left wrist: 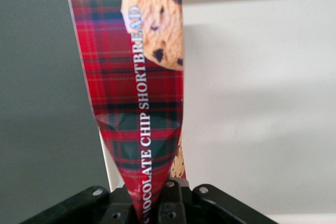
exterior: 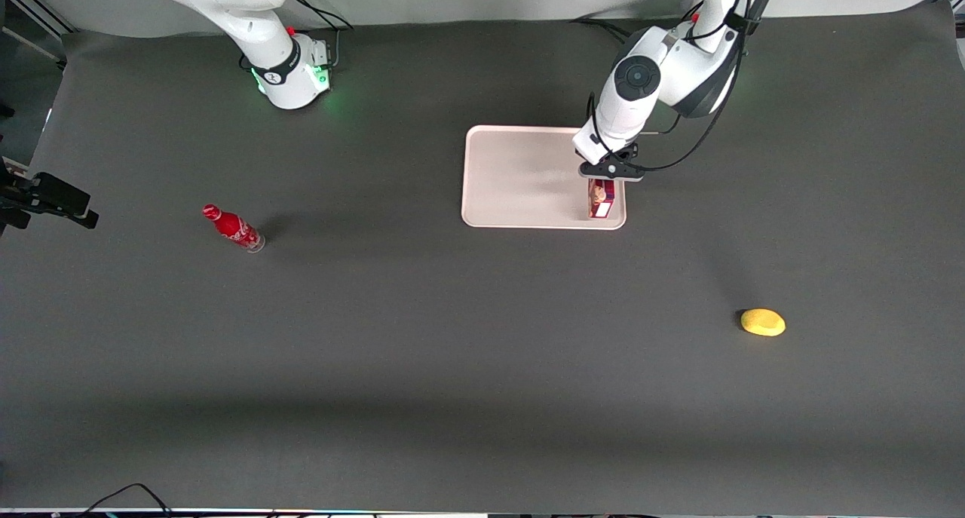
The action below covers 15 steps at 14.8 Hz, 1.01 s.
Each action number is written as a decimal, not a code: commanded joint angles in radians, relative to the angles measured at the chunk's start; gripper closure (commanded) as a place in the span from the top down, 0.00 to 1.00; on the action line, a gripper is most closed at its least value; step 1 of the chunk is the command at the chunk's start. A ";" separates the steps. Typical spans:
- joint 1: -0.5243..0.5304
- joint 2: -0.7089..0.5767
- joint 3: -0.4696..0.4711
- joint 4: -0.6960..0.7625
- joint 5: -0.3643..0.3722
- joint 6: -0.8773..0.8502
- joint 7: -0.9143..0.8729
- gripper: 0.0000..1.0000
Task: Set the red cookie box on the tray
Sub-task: 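Lower the cookie box onto the tray and open the left gripper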
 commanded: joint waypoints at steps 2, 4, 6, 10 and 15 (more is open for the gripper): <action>-0.019 0.042 -0.002 -0.027 -0.001 0.089 0.002 0.00; -0.018 0.066 -0.002 -0.027 -0.001 0.104 0.001 0.00; -0.018 0.076 -0.002 -0.027 -0.003 0.113 -0.003 0.00; -0.018 0.110 -0.002 -0.021 -0.001 0.130 -0.003 0.00; -0.009 0.125 0.001 -0.013 -0.001 0.132 -0.009 1.00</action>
